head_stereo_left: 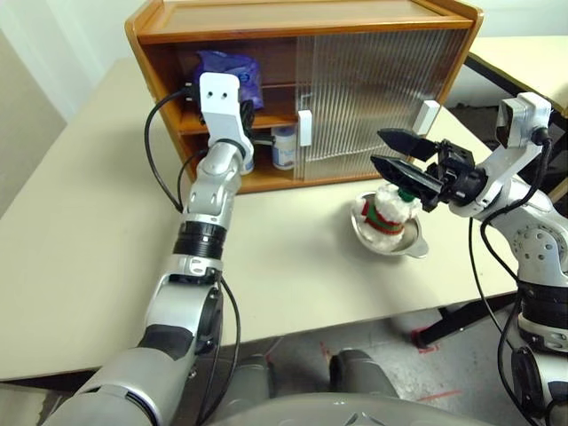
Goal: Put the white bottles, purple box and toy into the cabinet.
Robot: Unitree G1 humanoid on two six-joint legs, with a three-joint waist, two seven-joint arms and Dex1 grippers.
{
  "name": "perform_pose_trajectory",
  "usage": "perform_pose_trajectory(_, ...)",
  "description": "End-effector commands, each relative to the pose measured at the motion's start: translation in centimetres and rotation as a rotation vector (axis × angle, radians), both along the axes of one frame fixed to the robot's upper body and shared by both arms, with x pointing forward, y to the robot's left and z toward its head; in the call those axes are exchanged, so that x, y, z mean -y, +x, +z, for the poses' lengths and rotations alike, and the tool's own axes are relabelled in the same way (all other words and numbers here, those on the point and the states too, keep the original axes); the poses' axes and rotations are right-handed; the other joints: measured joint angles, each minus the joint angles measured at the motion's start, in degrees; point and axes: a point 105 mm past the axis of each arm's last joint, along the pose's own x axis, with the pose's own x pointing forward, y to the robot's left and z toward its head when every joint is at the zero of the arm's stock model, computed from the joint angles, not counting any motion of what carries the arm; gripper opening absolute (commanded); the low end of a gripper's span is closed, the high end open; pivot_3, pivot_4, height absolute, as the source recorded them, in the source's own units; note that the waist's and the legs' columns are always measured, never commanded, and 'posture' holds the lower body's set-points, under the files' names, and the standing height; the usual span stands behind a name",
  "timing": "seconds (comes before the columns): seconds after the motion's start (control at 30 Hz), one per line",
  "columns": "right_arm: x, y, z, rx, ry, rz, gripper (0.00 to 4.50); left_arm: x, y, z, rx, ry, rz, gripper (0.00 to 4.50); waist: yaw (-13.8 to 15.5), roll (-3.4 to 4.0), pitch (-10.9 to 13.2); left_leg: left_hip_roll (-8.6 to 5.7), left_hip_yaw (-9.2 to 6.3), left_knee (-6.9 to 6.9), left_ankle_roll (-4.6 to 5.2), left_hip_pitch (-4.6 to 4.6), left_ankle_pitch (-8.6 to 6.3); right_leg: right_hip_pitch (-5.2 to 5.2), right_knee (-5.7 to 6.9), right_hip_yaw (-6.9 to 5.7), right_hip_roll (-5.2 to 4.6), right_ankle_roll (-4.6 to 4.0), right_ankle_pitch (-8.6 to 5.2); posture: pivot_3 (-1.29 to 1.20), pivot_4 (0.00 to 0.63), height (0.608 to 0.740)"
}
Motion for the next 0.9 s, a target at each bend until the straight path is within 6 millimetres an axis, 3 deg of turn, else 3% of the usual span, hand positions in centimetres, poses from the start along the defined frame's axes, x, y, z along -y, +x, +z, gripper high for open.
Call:
perform_pose_trajectory(0.03,0.0,-0.3,0.3,0.018,0.000,0.001,4.50,-0.2,0.4,-0.5,-0.010,0.001,0.020,0.04,0.0,0.00,0.0,0.00,0.00,0.00,0.00,0.00,0.00,0.00,0.00,0.00,0.00,0.00,0.00,-0.06,0.000,0.740)
perform_pose_trajectory(0.2,0.1,-0.3,0.3,0.018,0.000,-0.001,4.50,0.5,-0.3,0.5,0.037,-0.012,-0.058,0.04,0.0,0.00,0.0,0.00,0.00,0.00,-0.01,-0.01,0.00,0.00,0.00,0.00,0.00,0.00,0.00,-0.06,0.000,0.740)
perform_pose_trajectory(0.4,0.2,-0.2,0.3,0.012,-0.004,0.000,4.50,2.2,-4.4,3.1,0.152,-0.003,-0.291,0.04,-0.2,0.00,0.0,0.02,0.00,-0.01,-0.02,-0.06,-0.01,-0.06,0.01,0.00,0.00,-0.16,0.09,-0.05,0.000,0.740)
perform_pose_trajectory(0.5,0.3,-0.1,0.3,0.010,-0.006,0.004,4.50,3.0,-6.3,3.0,0.149,0.036,-0.404,0.04,-0.1,0.01,0.0,0.04,0.00,-0.01,-0.02,-0.04,-0.01,-0.06,0.03,0.00,0.02,-0.21,0.10,-0.04,0.000,0.740)
perform_pose_trajectory(0.7,0.0,0.1,0.3,0.010,-0.005,0.009,4.50,7.5,-9.1,1.8,0.110,0.017,-0.630,0.04,0.2,0.00,0.0,-0.02,0.01,0.02,0.03,0.01,0.02,0.06,0.00,-0.01,-0.06,-0.02,0.01,-0.04,0.000,0.740)
perform_pose_trajectory(0.9,0.5,0.1,0.4,0.008,-0.015,0.000,4.50,12.1,-8.1,0.4,0.092,0.003,-0.684,0.04,0.1,0.01,0.0,-0.04,0.01,0.03,0.08,0.04,0.05,0.06,-0.01,0.02,0.02,-0.01,0.02,-0.05,0.000,0.740)
